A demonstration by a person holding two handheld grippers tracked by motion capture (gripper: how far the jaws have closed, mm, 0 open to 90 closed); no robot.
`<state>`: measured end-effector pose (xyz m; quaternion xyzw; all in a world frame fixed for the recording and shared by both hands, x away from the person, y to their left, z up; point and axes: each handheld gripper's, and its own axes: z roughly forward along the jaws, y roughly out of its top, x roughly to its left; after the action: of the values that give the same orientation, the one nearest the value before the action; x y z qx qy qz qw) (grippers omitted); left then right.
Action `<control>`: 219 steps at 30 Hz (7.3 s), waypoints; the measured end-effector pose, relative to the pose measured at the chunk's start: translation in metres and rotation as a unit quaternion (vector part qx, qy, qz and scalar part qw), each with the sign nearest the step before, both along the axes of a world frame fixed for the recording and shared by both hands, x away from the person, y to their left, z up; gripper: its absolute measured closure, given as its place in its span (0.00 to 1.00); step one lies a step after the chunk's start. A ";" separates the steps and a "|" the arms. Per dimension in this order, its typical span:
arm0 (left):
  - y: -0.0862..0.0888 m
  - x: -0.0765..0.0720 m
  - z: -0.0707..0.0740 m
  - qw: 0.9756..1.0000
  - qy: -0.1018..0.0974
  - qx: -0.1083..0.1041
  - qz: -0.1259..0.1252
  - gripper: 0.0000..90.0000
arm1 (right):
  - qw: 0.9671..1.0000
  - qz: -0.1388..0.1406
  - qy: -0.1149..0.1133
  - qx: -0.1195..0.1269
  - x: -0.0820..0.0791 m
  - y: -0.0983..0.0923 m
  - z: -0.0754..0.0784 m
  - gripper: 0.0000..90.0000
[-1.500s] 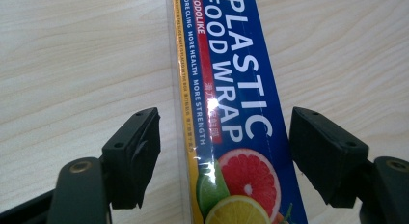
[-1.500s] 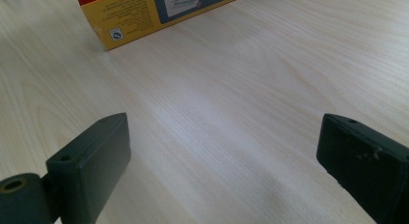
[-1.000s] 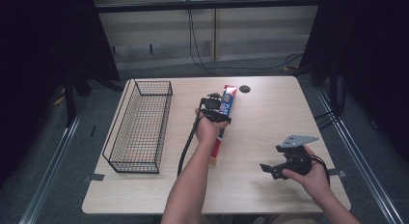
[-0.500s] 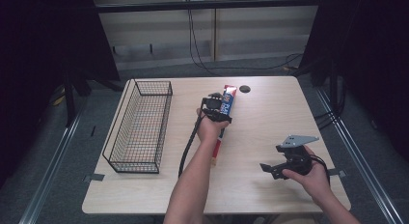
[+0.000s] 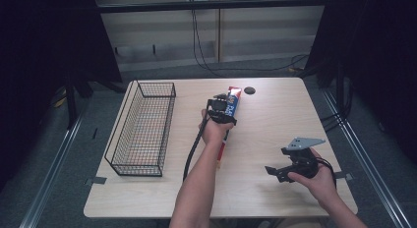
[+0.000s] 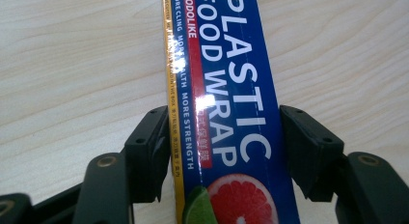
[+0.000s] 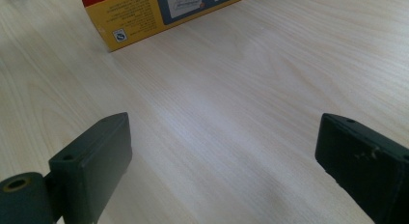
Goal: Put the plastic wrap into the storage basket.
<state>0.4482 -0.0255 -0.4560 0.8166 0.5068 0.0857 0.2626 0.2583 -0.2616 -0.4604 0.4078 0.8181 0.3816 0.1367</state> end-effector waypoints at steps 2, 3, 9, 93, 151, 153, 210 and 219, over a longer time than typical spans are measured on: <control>-0.002 0.000 0.002 1.000 0.003 0.012 0.001 0.46 | 1.000 0.001 0.000 0.000 0.000 0.000 0.000 0.06; -0.002 0.000 0.003 1.000 0.003 0.022 -0.003 0.47 | 1.000 0.001 0.000 0.001 0.000 0.000 0.000 0.06; -0.001 -0.002 0.005 0.999 0.012 0.030 -0.004 0.47 | 1.000 0.001 -0.001 -0.001 0.000 0.000 0.000 0.06; 0.080 -0.017 0.093 0.996 0.046 0.023 0.080 0.49 | 1.000 0.004 -0.005 0.012 0.001 0.007 -0.001 0.02; 0.138 -0.028 0.132 0.990 0.042 0.013 0.135 0.49 | 1.000 0.001 -0.010 0.016 -0.003 0.008 0.001 0.02; 0.141 -0.029 0.133 0.990 0.040 0.013 0.138 0.49 | 1.000 0.001 -0.010 0.017 -0.003 0.008 0.001 0.02; 0.202 -0.043 0.138 0.979 0.043 0.014 0.199 0.49 | 1.000 0.006 -0.007 0.022 -0.004 0.009 0.001 0.02; 0.209 -0.044 0.138 0.977 0.043 0.015 0.206 0.49 | 1.000 0.006 -0.006 0.024 -0.004 0.009 0.001 0.02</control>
<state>0.4042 0.1835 -0.3177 0.7014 0.6736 0.1107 0.2051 0.2544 -0.2527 -0.4596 0.4039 0.8103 0.4042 0.1301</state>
